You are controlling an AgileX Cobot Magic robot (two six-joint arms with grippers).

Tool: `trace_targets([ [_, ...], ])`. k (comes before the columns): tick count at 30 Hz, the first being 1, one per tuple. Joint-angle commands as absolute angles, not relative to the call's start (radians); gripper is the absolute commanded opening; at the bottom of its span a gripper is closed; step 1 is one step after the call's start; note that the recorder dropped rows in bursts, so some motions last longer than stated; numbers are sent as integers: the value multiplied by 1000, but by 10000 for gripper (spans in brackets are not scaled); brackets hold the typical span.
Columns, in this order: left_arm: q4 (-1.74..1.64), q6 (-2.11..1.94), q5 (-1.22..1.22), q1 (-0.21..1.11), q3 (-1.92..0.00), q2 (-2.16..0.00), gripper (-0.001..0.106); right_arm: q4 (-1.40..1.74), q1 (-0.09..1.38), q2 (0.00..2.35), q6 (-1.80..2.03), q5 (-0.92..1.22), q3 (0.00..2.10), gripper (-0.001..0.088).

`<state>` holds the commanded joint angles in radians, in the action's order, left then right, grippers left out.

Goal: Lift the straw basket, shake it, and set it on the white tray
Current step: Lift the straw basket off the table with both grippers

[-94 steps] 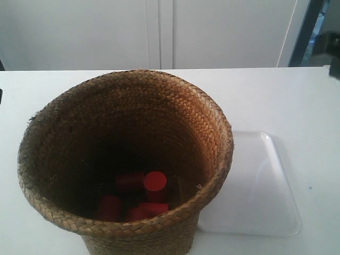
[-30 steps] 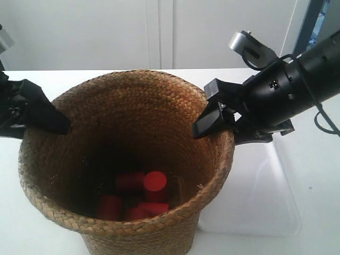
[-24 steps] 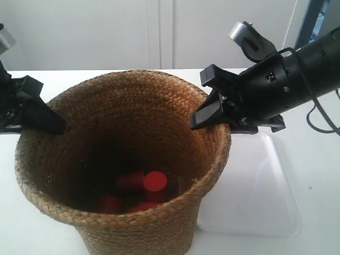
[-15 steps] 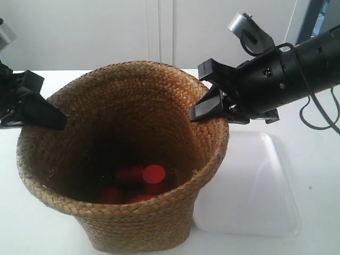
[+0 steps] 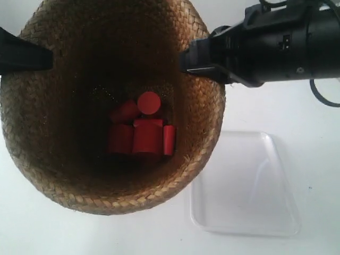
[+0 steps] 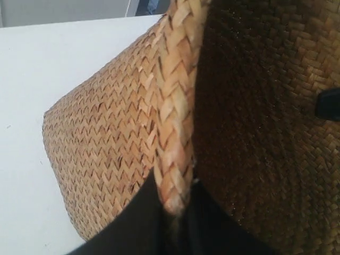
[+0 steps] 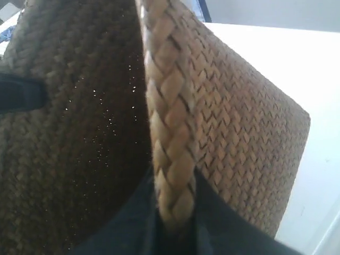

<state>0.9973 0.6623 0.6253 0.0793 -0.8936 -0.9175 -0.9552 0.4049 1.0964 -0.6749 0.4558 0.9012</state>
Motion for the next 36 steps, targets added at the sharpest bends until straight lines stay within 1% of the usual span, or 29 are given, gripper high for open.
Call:
trace_targets([
  [4,1114,774,534,113,-766,-814,0,-945,413,1024,-627,381,806,0],
  [8,1322,930,445,121,-646,-796,0,-945,413,1017,-489,189,706,0],
  [11,1447,1046,371,121,-648,-798,0,-945,413,1027,-491,159,694,0],
  [13,1478,1148,433,121,-671,-777,0,-947,413,997,-491,226,718,0],
  [15,1478,1219,572,121,-691,-743,0,-947,413,936,-491,310,734,0],
  [17,1476,1259,621,121,-682,-715,0,-938,418,880,-520,297,726,0],
  [18,1485,1265,584,121,-667,-711,0,-938,420,870,-552,232,711,0],
  [21,1569,1274,333,121,-636,-737,0,-938,420,906,-581,-64,662,0],
  [22,1579,1268,305,121,-641,-744,0,-941,420,915,-581,-84,662,0],
  [23,1581,1270,330,121,-656,-740,0,-941,420,912,-579,-54,678,0],
  [25,1551,1309,493,121,-691,-707,0,-937,420,864,-588,141,731,0],
  [27,1543,1314,575,121,-717,-670,0,-937,421,820,-601,251,754,0],
  [29,1540,1312,495,121,-708,-660,0,-937,424,806,-641,215,742,0],
  [32,1540,1287,304,121,-655,-713,0,-937,424,881,-677,19,670,0],
  [33,1540,1254,294,121,-653,-718,0,-944,424,913,-677,-10,663,0],
  [34,1538,1248,329,121,-664,-709,0,-954,424,915,-659,17,676,0],
  [36,1493,1248,434,121,-703,-654,0,-956,427,868,-651,185,728,0],
])
